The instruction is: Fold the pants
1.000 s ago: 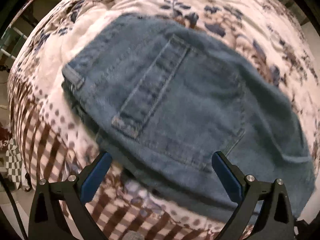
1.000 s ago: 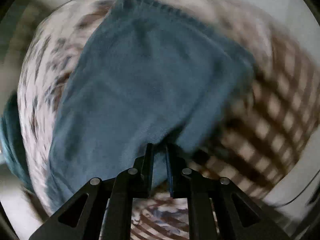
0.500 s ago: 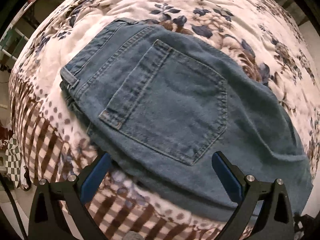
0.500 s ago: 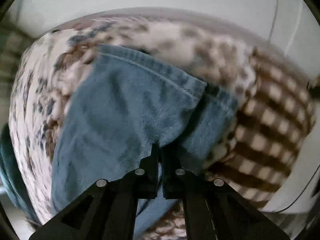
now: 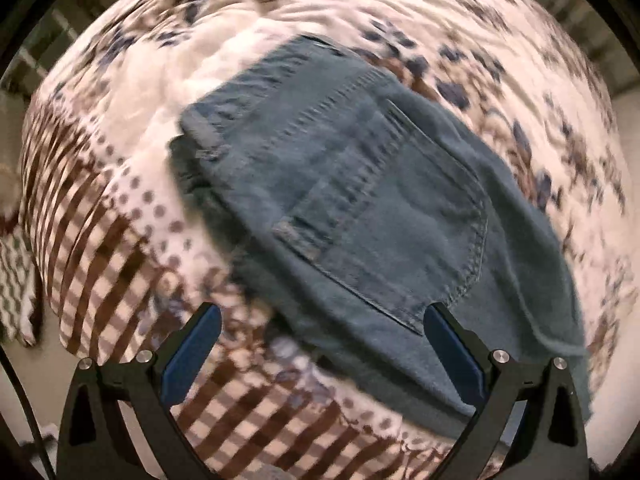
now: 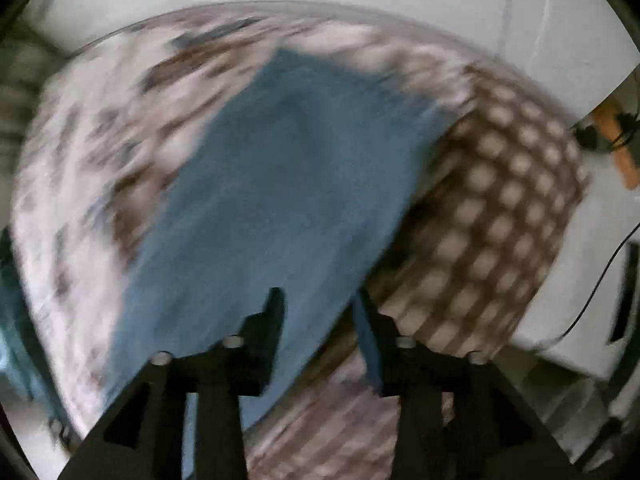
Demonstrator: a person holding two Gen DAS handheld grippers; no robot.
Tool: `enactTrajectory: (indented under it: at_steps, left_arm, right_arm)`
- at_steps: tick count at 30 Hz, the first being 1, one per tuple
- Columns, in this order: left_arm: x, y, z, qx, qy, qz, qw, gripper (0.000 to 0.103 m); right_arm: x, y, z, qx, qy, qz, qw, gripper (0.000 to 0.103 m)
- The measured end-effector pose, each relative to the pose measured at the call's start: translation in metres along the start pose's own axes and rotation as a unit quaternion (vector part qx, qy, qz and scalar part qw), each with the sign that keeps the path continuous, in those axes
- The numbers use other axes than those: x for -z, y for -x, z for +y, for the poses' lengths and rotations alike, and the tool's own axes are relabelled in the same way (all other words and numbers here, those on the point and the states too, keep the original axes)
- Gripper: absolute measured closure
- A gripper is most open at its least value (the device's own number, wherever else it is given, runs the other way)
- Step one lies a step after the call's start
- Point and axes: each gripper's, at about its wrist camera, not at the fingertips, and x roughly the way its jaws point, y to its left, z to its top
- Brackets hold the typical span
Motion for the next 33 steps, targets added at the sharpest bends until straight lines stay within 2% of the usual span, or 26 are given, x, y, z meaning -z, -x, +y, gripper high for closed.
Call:
enactTrajectory:
  at_steps: [3,5,7,10,11,12,14,16,17,18,20,21,27,29,33]
  left_arm:
    - [-0.013,0.007,0.028,0.013,0.043,0.006,0.9990,0.000]
    - [-0.026,0.005,0.044,0.013,0.065,0.009,0.9978,0.000]
    - [-0.042,-0.001,0.060,0.011,0.089,0.013,0.9959,0.001]
    - [-0.067,-0.016,0.076,0.028,0.111,0.019,0.9932,0.001]
    - [-0.074,-0.021,0.078,0.031,0.113,0.021,0.9929,0.004]
    - [-0.080,-0.026,0.080,0.035,0.114,0.020,0.9926,0.013]
    - [-0.090,-0.033,0.078,0.034,0.105,0.020,0.9937,0.037]
    - [-0.099,-0.039,0.072,0.015,0.084,0.015,0.9962,0.066]
    - [-0.100,-0.039,0.070,-0.001,0.073,0.007,0.9973,0.074]
    - [-0.100,-0.038,0.068,-0.010,0.066,0.000,0.9978,0.083]
    - [-0.097,-0.034,0.068,-0.018,0.056,-0.009,0.9982,0.085]
    - [-0.093,-0.028,0.067,-0.023,0.050,-0.016,0.9983,0.085]
    - [-0.070,0.011,0.083,-0.038,0.030,-0.039,0.9981,0.086]
    - [-0.070,0.004,0.092,-0.042,0.034,-0.029,0.9981,0.086]
    - [-0.077,-0.032,0.098,-0.037,0.046,0.008,0.9982,0.081]
  right_arm:
    - [0.063,-0.024,0.057,-0.065,0.075,0.094,0.991,0.056]
    - [0.118,-0.056,0.096,-0.100,0.107,0.172,0.974,0.056]
    - [0.160,-0.085,0.119,-0.112,0.112,0.219,0.963,0.056]
    - [0.209,-0.112,0.129,-0.126,0.093,0.254,0.954,0.056]
    - [0.216,-0.119,0.130,-0.126,0.085,0.256,0.955,0.056]
    - [0.224,-0.123,0.127,-0.127,0.075,0.254,0.956,0.056]
    - [0.229,-0.141,0.131,-0.126,0.058,0.255,0.957,0.056]
    - [0.232,-0.147,0.129,-0.130,0.031,0.250,0.959,0.056]
    - [0.232,-0.152,0.129,-0.131,0.026,0.246,0.960,0.059]
    - [0.232,-0.151,0.127,-0.132,0.020,0.239,0.962,0.071]
    - [0.230,-0.152,0.131,-0.108,0.032,0.227,0.967,0.089]
    - [0.228,-0.150,0.133,-0.109,0.036,0.222,0.968,0.094]
    - [0.238,-0.117,0.141,-0.100,0.097,0.212,0.967,0.100]
    - [0.241,-0.112,0.141,-0.089,0.111,0.216,0.966,0.100]
    - [0.250,-0.144,0.144,-0.070,0.129,0.231,0.962,0.098]
